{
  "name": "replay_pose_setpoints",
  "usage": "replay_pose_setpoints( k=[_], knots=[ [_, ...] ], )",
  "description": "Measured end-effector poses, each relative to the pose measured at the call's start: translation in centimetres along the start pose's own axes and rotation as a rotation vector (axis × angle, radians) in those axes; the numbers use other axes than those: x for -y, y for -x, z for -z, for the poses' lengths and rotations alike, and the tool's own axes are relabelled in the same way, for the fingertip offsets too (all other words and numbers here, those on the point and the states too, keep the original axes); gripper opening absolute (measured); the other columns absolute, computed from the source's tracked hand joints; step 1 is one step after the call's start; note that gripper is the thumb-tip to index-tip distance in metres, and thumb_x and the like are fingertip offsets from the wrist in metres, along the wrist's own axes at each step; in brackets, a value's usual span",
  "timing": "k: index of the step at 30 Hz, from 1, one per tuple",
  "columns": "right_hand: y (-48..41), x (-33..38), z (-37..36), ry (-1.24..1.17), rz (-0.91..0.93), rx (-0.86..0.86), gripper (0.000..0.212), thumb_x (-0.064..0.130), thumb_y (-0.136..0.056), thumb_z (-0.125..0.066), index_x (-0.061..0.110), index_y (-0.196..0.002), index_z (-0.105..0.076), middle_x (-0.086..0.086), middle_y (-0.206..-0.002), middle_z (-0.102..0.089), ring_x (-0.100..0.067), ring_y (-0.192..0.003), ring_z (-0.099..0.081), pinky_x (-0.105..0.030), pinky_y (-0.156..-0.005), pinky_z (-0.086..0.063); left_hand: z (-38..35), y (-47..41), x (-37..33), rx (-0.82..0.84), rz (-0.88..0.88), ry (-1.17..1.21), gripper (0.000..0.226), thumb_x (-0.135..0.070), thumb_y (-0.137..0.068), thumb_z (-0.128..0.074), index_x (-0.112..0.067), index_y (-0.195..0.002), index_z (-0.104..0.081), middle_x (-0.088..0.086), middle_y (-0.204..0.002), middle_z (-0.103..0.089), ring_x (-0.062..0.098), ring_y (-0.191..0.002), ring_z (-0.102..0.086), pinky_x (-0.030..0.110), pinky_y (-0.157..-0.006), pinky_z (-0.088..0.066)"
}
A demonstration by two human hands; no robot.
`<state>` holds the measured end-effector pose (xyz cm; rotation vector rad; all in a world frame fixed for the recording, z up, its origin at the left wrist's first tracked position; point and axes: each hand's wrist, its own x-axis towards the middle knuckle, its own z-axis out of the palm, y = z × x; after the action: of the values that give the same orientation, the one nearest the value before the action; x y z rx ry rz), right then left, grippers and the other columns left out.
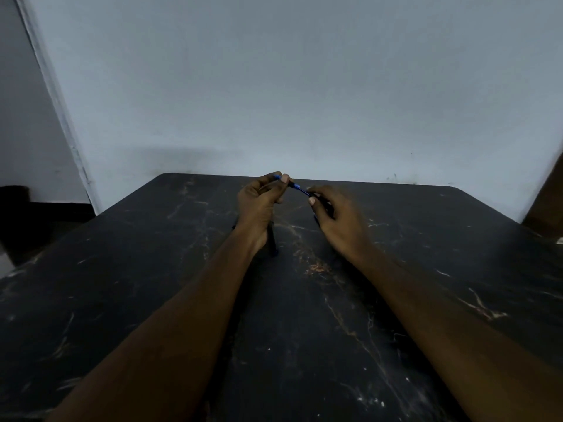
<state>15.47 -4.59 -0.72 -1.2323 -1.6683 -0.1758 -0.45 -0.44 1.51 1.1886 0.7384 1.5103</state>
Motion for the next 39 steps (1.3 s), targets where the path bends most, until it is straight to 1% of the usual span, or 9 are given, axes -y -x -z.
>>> replay_pose_setpoints(
  k=[3,8,11,14,17,22,28,33,39],
  knots=[
    [0.1,0.4,0.3,0.023,0.019,0.023,0.022,0.028,-0.097,-0.049,0.027,-0.116,-0.060,0.008,-0.102,-0.063,-0.008,-0.086,-0.055,-0.036,-0.070,-0.052,0.2,-0.1,-0.1,-0.057,0.029,-0.009,0.036,-0.022,-0.084,-0.075,0.000,-0.111,-0.068,0.001,-0.087,-0.073,-0.003,-0.055,-0.059,0.014,-0.051,-0.047],
    [0.3,0.8,0.8,0.036,-0.015,0.024,0.020,0.027,-0.097,-0.051,0.026,-0.113,-0.062,0.010,-0.100,-0.062,-0.008,-0.086,-0.056,-0.036,-0.070,-0.052,1.0,-0.8,-0.5,-0.166,-0.014,0.016,0.024,-0.024,-0.085,-0.074,-0.005,-0.098,-0.071,-0.005,-0.073,-0.073,-0.003,-0.055,-0.061,0.015,-0.046,-0.043],
    [0.4,0.8,1.0,0.035,-0.062,0.014,0.020,0.028,-0.097,-0.050,0.023,-0.113,-0.062,0.005,-0.104,-0.065,-0.012,-0.091,-0.059,-0.038,-0.074,-0.054,2.3,-1.4,-0.7,-0.188,-0.097,-0.091,0.013,-0.027,-0.083,-0.076,-0.015,-0.086,-0.070,-0.007,-0.063,-0.073,0.001,-0.066,-0.068,0.018,-0.061,-0.047],
    [0.3,0.8,1.0,0.041,-0.068,-0.010,0.019,0.027,-0.097,-0.051,0.022,-0.111,-0.062,0.004,-0.101,-0.066,-0.012,-0.088,-0.060,-0.036,-0.072,-0.054,4.0,-2.0,-0.6,-0.201,-0.184,-0.408,0.015,-0.037,-0.082,-0.076,-0.024,-0.079,-0.069,-0.005,-0.064,-0.073,0.007,-0.066,-0.069,0.026,-0.066,-0.051],
    [0.3,0.8,0.9,0.028,-0.067,-0.011,0.018,0.027,-0.096,-0.051,0.022,-0.109,-0.063,0.004,-0.100,-0.066,-0.013,-0.088,-0.060,-0.036,-0.072,-0.054,5.7,-2.2,-0.1,-0.102,-0.148,-0.749,0.017,-0.039,-0.081,-0.075,-0.025,-0.080,-0.066,-0.005,-0.067,-0.073,0.010,-0.062,-0.066,0.034,-0.068,-0.057],
    [0.3,0.6,0.8,0.014,-0.066,-0.006,0.019,0.027,-0.096,-0.051,0.020,-0.108,-0.064,0.002,-0.098,-0.065,-0.015,-0.087,-0.061,-0.042,-0.072,-0.054,6.5,-1.8,0.0,-0.079,-0.129,-1.142,0.036,-0.047,-0.075,-0.078,-0.028,-0.103,-0.069,-0.003,-0.093,-0.074,0.017,-0.093,-0.068,0.038,-0.087,-0.054],
    [0.3,0.5,0.8,-0.010,-0.082,-0.006,0.020,0.028,-0.096,-0.052,0.022,-0.110,-0.064,0.004,-0.102,-0.066,-0.012,-0.090,-0.061,-0.041,-0.075,-0.055,6.7,-2.2,0.4,-0.020,-0.080,-1.126,0.044,-0.035,-0.071,-0.082,-0.023,-0.111,-0.067,0.000,-0.094,-0.067,0.020,-0.092,-0.065,0.032,-0.082,-0.052],
    [0.3,0.2,0.7,-0.033,-0.095,-0.008,0.020,0.029,-0.095,-0.052,0.022,-0.109,-0.064,0.003,-0.099,-0.066,-0.013,-0.088,-0.061,-0.041,-0.075,-0.055,6.8,-2.5,0.7,-0.054,-0.126,-1.095,0.042,-0.022,-0.072,-0.081,-0.017,-0.112,-0.069,-0.010,-0.075,-0.057,0.008,-0.073,-0.055,0.025,-0.070,-0.042],
    [0.3,-0.1,0.5,-0.088,-0.150,-0.011,0.019,0.027,-0.096,-0.053,0.025,-0.111,-0.064,0.007,-0.098,-0.064,-0.007,-0.089,-0.060,-0.033,-0.073,-0.053,6.7,-2.8,1.0,-0.080,-0.120,-1.066,0.036,-0.035,-0.076,-0.078,-0.017,-0.106,-0.070,0.004,-0.092,-0.072,0.017,-0.086,-0.066,0.033,-0.082,-0.054]
  ],
)
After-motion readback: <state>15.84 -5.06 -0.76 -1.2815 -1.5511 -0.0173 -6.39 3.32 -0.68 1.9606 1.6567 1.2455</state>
